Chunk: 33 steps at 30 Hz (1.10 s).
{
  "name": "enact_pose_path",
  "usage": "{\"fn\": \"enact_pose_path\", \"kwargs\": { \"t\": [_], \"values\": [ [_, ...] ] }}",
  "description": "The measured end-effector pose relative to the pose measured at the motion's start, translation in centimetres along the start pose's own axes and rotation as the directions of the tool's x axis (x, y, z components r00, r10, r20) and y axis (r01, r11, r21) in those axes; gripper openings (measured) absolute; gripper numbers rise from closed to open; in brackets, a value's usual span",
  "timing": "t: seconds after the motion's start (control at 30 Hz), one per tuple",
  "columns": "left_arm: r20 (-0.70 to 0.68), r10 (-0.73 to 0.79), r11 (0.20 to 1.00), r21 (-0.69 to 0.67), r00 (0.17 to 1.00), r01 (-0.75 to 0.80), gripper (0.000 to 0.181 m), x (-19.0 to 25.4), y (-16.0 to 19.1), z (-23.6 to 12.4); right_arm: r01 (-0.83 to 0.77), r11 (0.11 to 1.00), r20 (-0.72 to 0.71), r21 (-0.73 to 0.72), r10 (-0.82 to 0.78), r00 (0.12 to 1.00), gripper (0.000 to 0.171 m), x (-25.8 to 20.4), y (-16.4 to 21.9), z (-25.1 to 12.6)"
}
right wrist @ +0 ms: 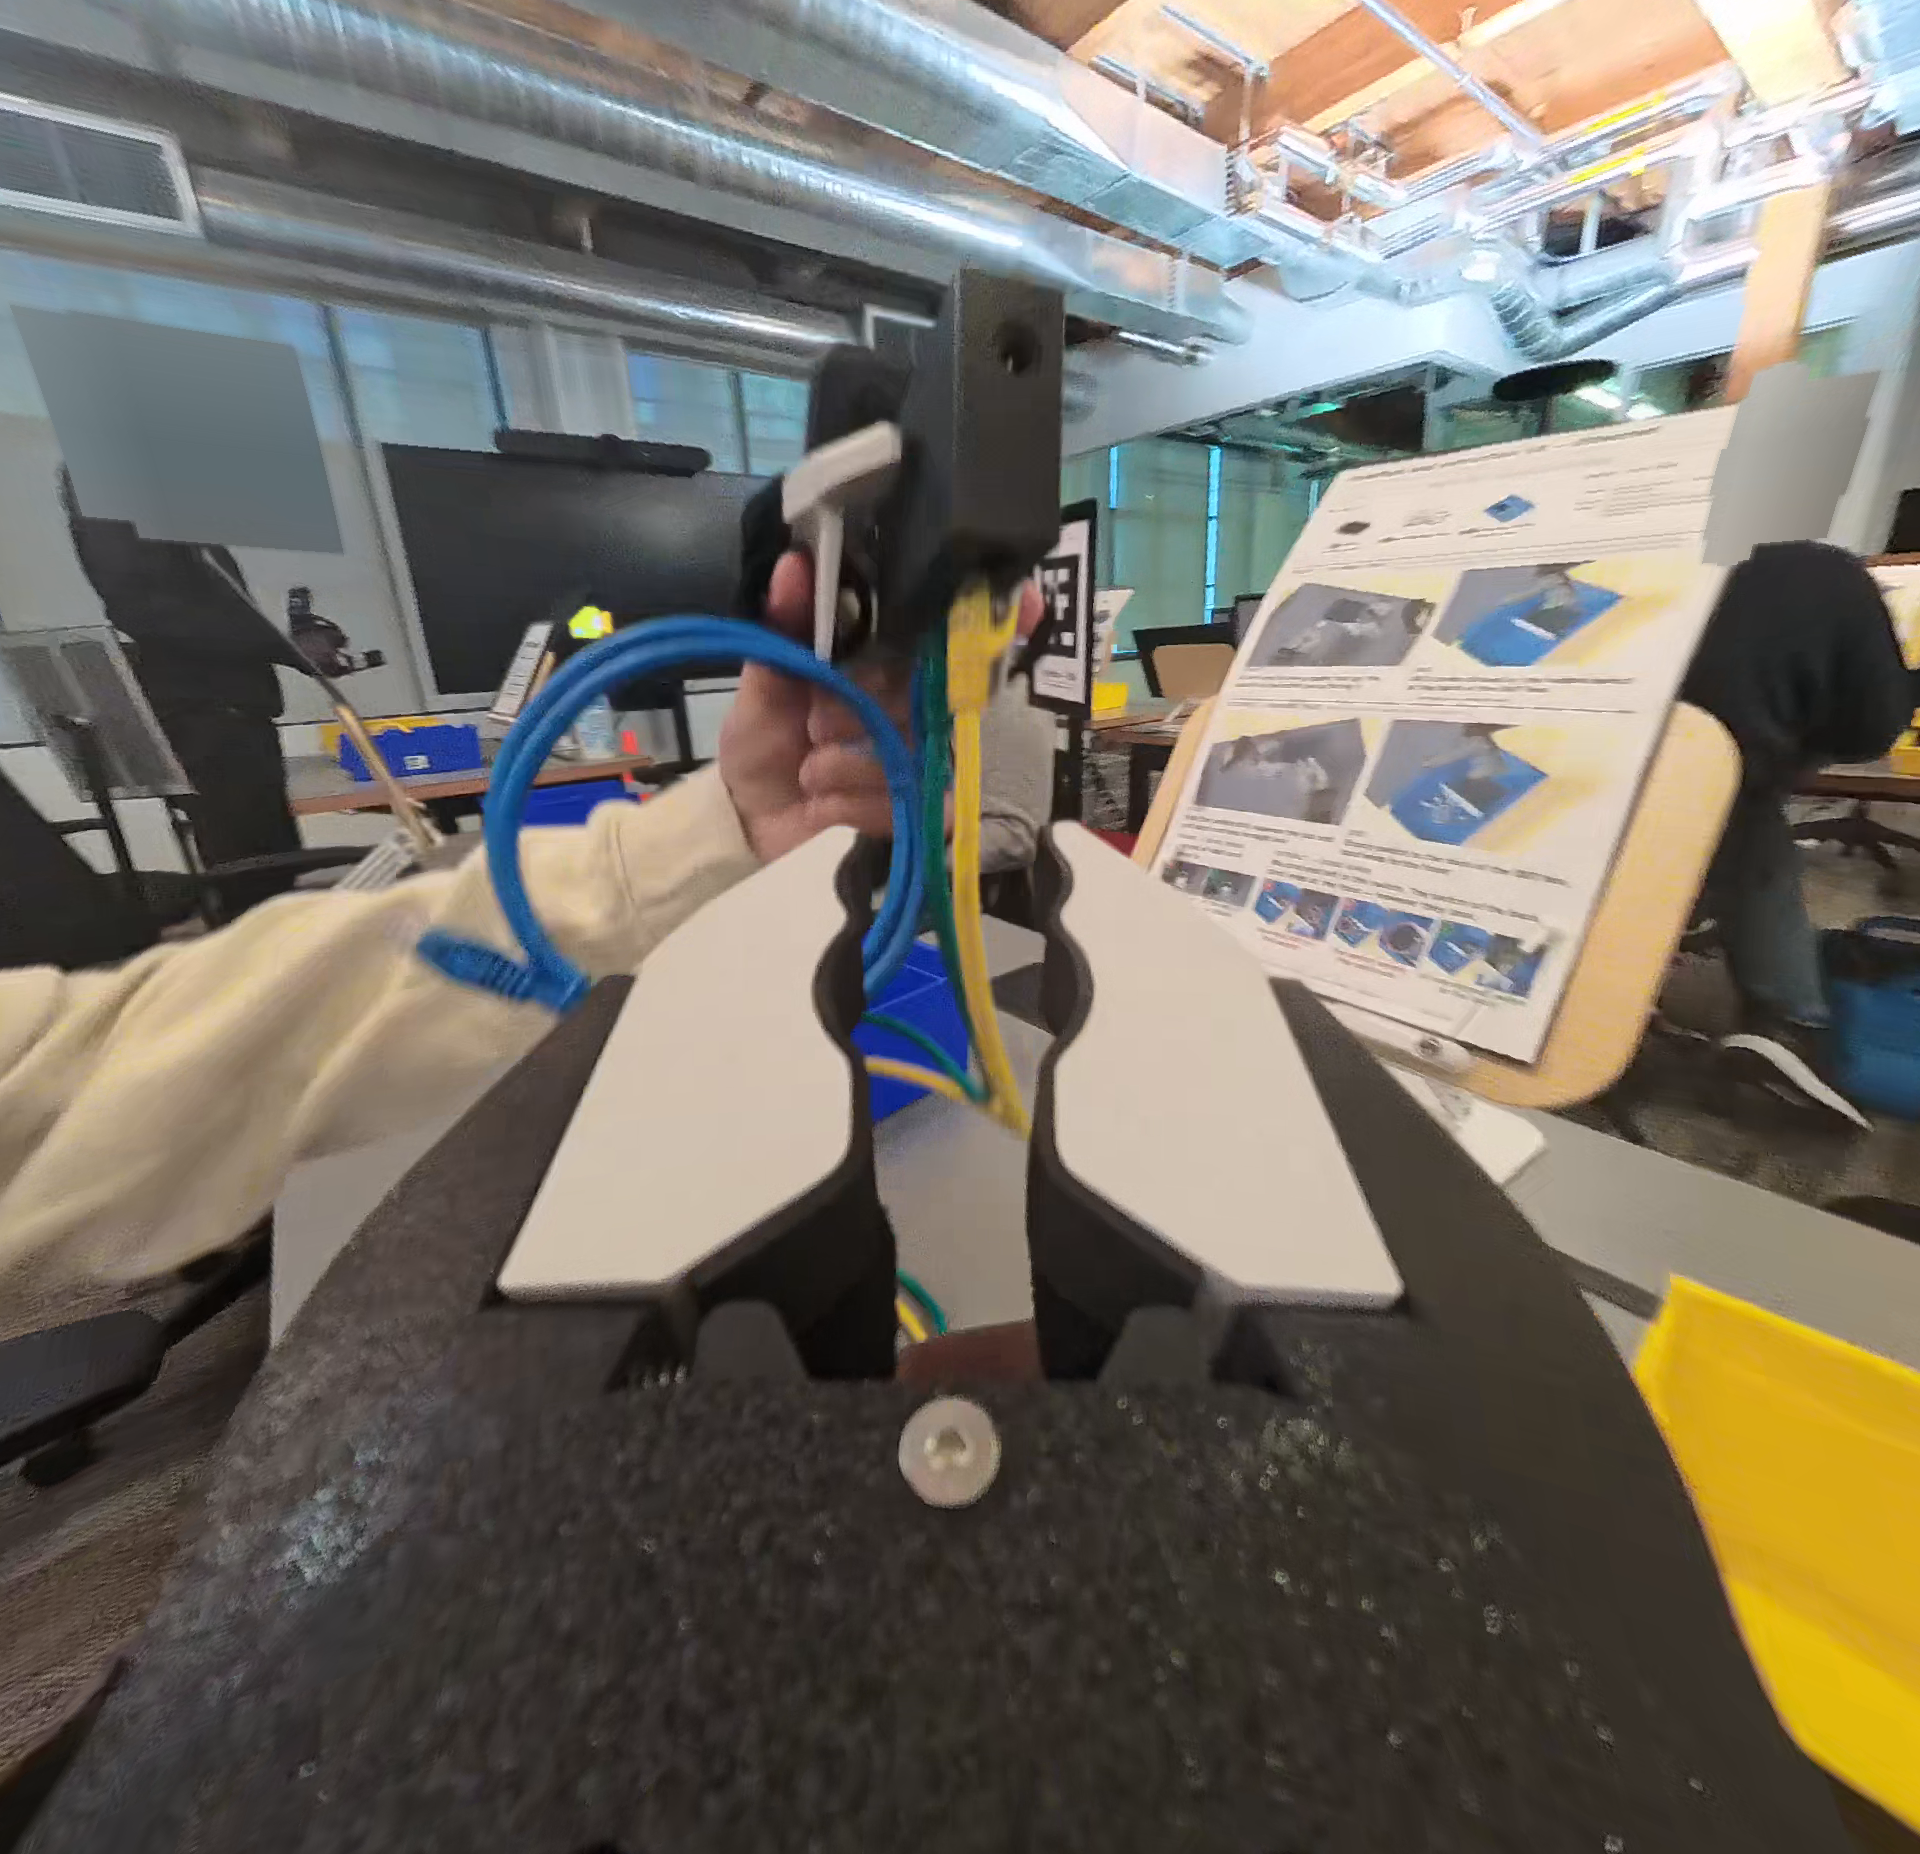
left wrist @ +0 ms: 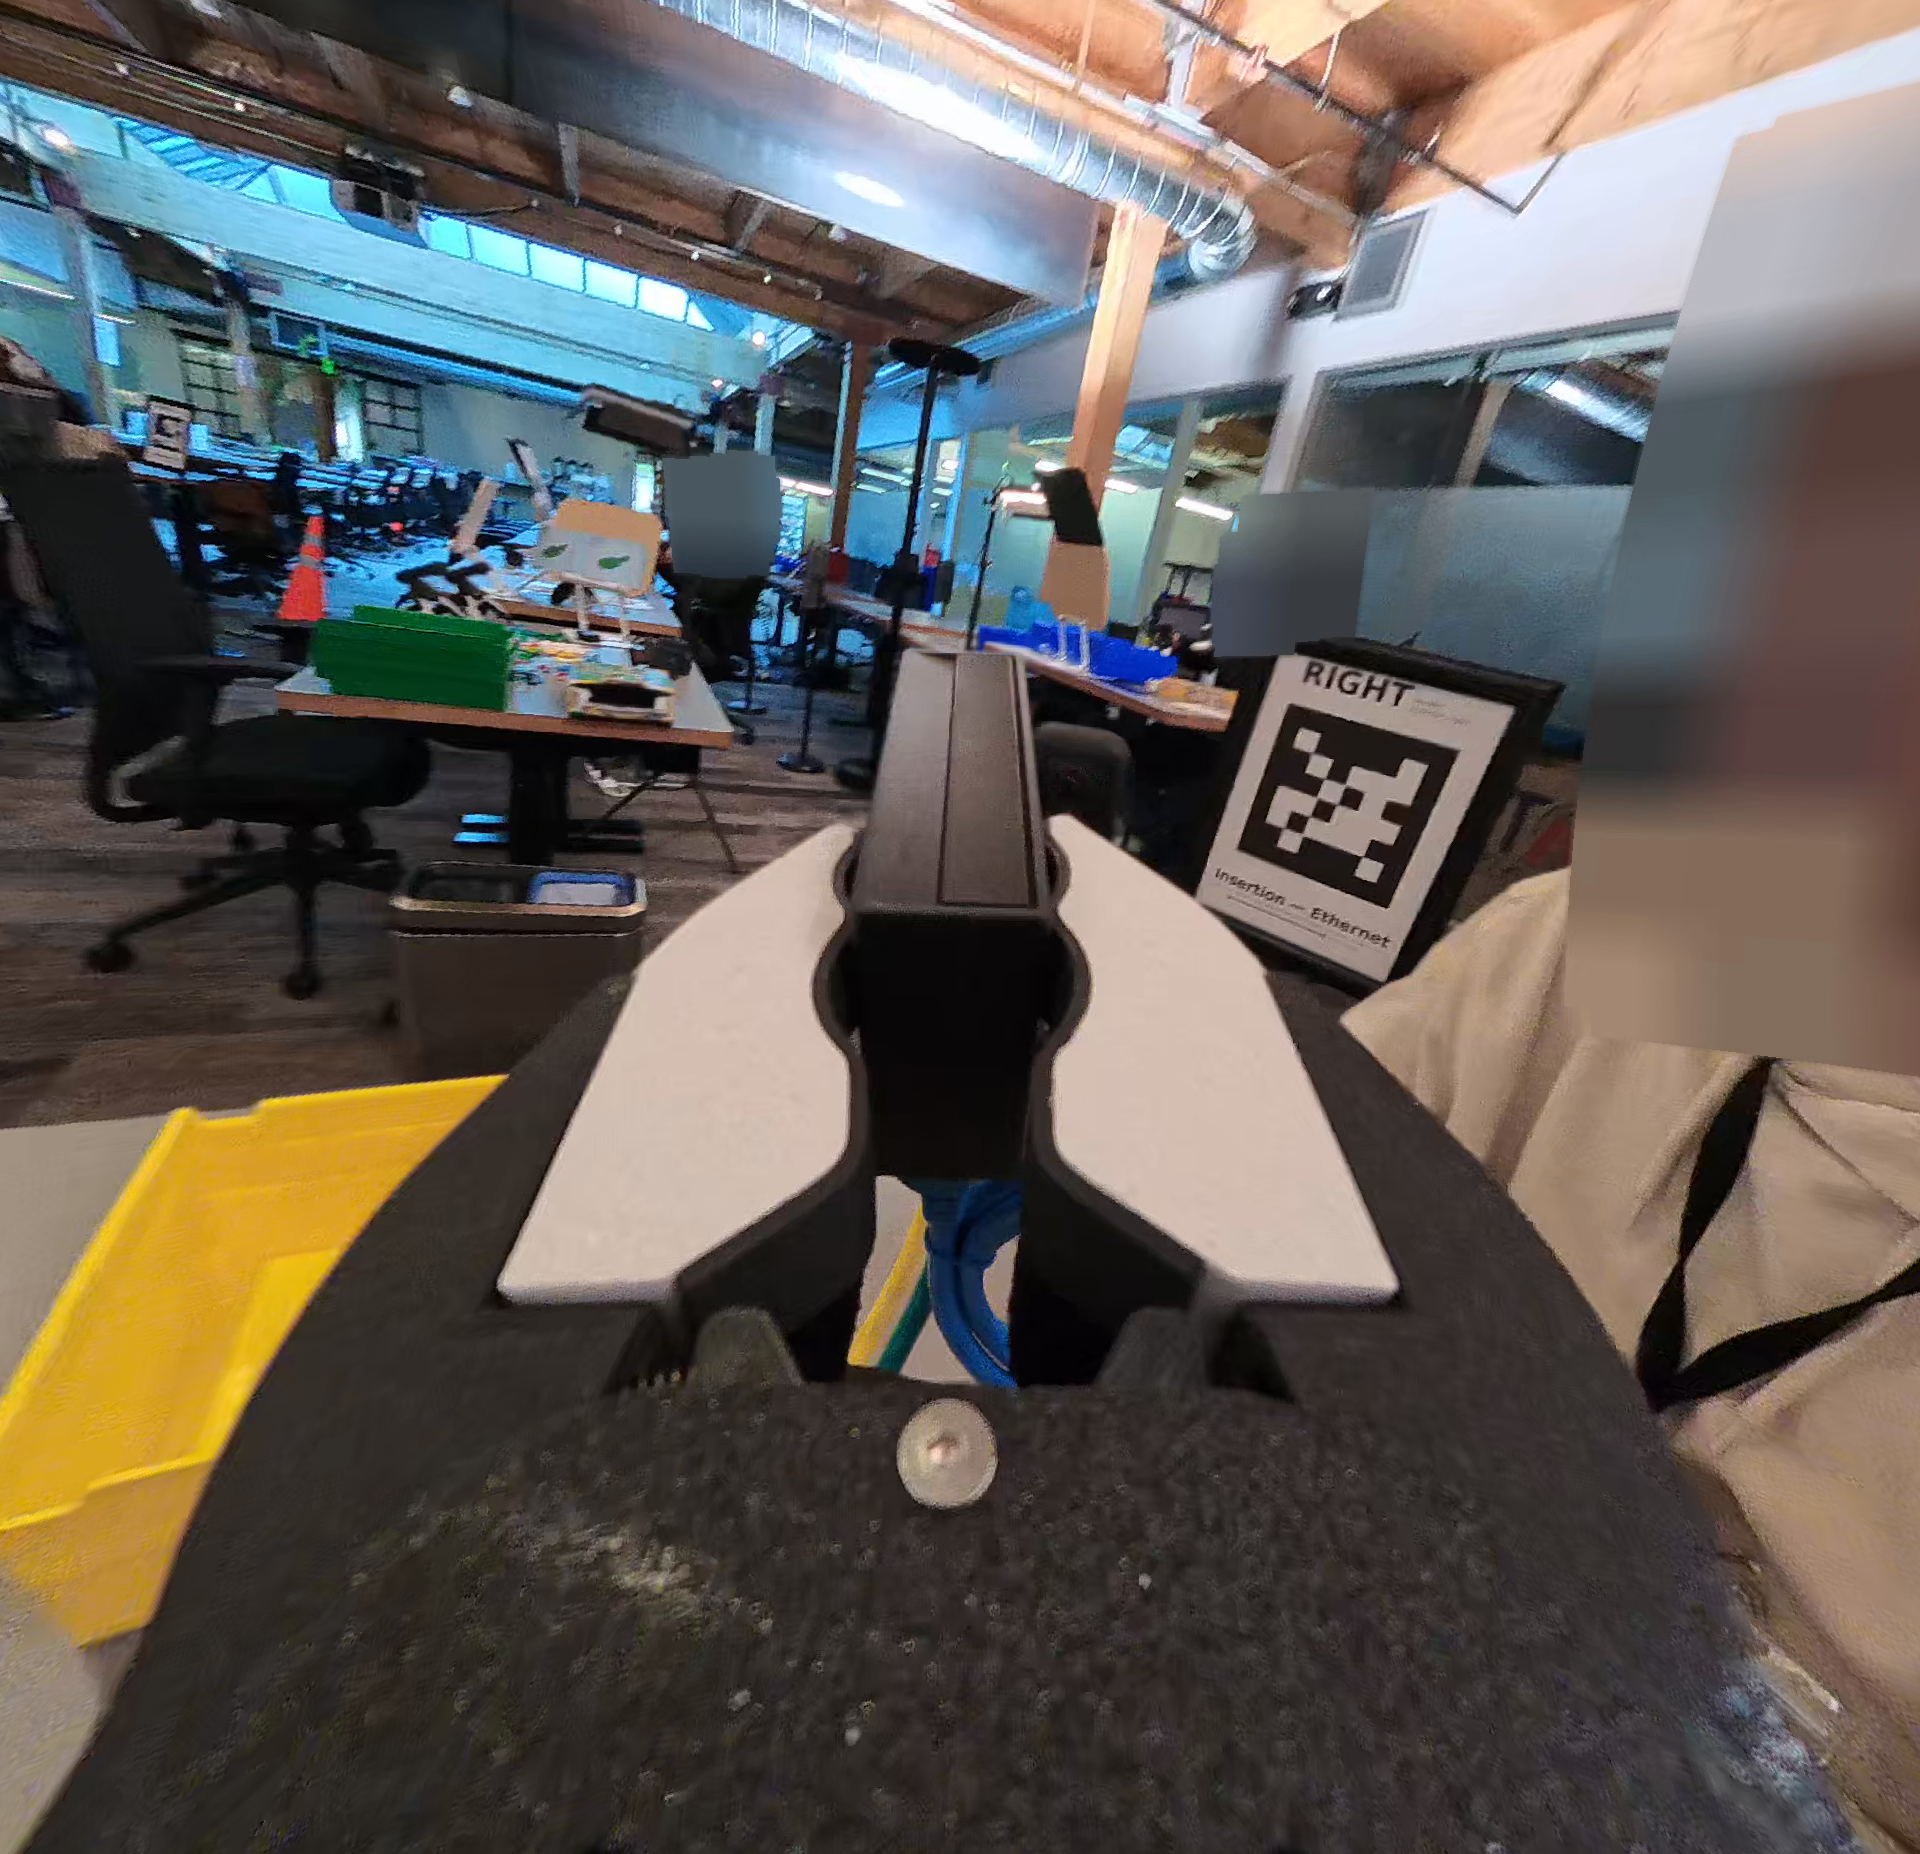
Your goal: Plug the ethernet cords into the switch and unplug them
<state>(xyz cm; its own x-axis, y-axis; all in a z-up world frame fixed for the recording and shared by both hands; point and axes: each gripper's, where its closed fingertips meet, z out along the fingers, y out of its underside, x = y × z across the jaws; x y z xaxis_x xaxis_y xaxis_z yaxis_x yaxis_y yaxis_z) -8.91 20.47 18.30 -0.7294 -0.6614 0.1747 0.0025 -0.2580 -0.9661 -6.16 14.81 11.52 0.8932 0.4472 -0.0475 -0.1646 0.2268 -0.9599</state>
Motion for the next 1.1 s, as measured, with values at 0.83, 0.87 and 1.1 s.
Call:
{"fn": "enact_pose_path", "kwargs": {
  "t": [0.83, 0.87, 1.1],
  "values": [
    [0.263, 0.698, 0.442, -0.890, 0.666, -0.112, 0.060, -4.3, 16.9, -9.0, 0.517, 0.563, 0.068, -0.645, -0.631, 0.773, 0.007, 3.6, 16.7, 3.9],
    [0.210, 0.767, 0.354, -0.927, 0.607, -0.127, 0.059, -4.0, 17.2, -9.4, 0.536, 0.529, 0.093, -0.658, -0.649, 0.755, 0.007, 3.3, 17.1, 4.0],
    [-0.080, 0.903, -0.024, -0.990, 0.422, -0.137, 0.043, -1.9, 20.6, -10.6, 0.603, 0.484, 0.253, -0.633, -0.607, 0.753, 0.008, -0.7, 19.5, 4.7]
  ]
}}
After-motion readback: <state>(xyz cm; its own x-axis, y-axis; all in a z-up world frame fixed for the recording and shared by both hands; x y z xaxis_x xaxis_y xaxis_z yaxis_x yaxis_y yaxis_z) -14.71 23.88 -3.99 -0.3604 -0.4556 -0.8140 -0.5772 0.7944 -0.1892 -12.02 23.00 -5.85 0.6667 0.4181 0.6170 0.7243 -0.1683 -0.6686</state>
